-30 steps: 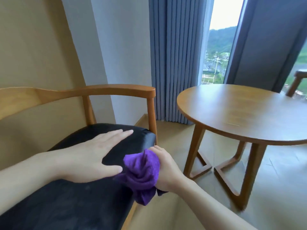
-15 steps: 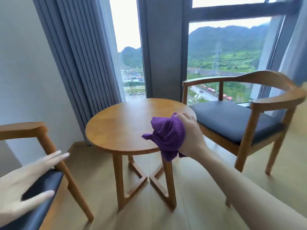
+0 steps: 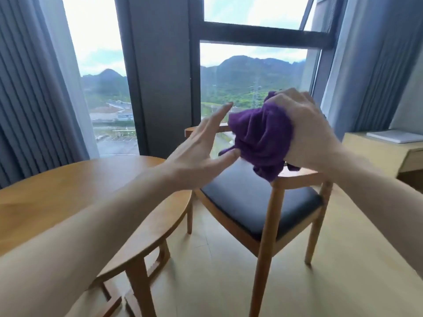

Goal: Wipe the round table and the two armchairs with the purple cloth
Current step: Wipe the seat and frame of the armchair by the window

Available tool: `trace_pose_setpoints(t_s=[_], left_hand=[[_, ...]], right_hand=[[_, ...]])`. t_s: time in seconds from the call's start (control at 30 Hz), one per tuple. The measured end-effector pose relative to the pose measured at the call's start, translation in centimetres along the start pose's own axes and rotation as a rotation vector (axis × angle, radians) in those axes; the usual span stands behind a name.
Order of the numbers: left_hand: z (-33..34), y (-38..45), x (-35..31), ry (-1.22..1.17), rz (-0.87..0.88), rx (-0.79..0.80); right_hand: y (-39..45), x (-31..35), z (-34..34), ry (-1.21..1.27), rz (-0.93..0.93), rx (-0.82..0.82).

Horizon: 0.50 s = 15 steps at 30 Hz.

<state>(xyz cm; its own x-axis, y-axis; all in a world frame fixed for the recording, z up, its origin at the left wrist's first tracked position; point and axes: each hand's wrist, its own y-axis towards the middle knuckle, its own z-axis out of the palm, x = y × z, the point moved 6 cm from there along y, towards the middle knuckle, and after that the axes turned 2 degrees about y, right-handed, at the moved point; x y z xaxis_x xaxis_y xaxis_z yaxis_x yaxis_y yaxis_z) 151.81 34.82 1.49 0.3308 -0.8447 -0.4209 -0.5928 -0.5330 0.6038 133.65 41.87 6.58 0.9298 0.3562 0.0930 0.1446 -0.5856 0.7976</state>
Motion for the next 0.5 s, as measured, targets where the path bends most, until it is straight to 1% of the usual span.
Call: trace_pose_setpoints(t_s=[0.07,0.13,0.17,0.2,0.23,0.27,0.33,0.37,0.4,0.43,0.47,0.5], left_hand=[[1.6,5.3,0.3,-0.050,-0.060,-0.063],[4.2,9.1,1.4,-0.107,-0.112,-0.077],[5.8,10.1,2.5,-0.100,-0.128,-0.064],[7.3,10.9,3.6,-0.090,-0.148,-0.031],[9.0,11.5,5.1,-0.077,-0.181,0.014],[10.6,11.7,6.7,-0.058,-0.223,0.064],[14.3,11.5,10.9,0.007,-0.318,0.197],[16.3,11.1,13.3,0.074,-0.377,0.291],[18.2,10.7,15.4,0.140,-0.424,0.369],[20.2,10.5,17.2,0.174,-0.446,0.420],[22.2,10.3,18.5,0.167,-0.454,0.454],[24.4,10.2,19.4,0.148,-0.458,0.490]], right_hand=[[2.6,-4.5,-1.3,-0.013,0.014,-0.107],[4.5,-8.7,-1.0,0.027,0.093,-0.201],[5.1,-10.5,0.1,0.049,0.145,-0.216],[5.6,-12.2,1.6,0.037,0.210,-0.160],[5.7,-13.9,4.0,-0.005,0.287,-0.003],[5.0,-15.5,7.1,-0.052,0.348,0.258],[1.5,-17.6,12.8,-0.098,0.422,0.863],[-0.6,-18.4,14.7,-0.106,0.475,1.084],[-2.0,-19.0,15.8,-0.105,0.505,1.200],[-2.6,-19.5,16.5,-0.081,0.490,1.216],[-2.7,-19.7,17.0,-0.050,0.463,1.173],[-2.4,-19.9,17.0,-0.020,0.455,1.090]])
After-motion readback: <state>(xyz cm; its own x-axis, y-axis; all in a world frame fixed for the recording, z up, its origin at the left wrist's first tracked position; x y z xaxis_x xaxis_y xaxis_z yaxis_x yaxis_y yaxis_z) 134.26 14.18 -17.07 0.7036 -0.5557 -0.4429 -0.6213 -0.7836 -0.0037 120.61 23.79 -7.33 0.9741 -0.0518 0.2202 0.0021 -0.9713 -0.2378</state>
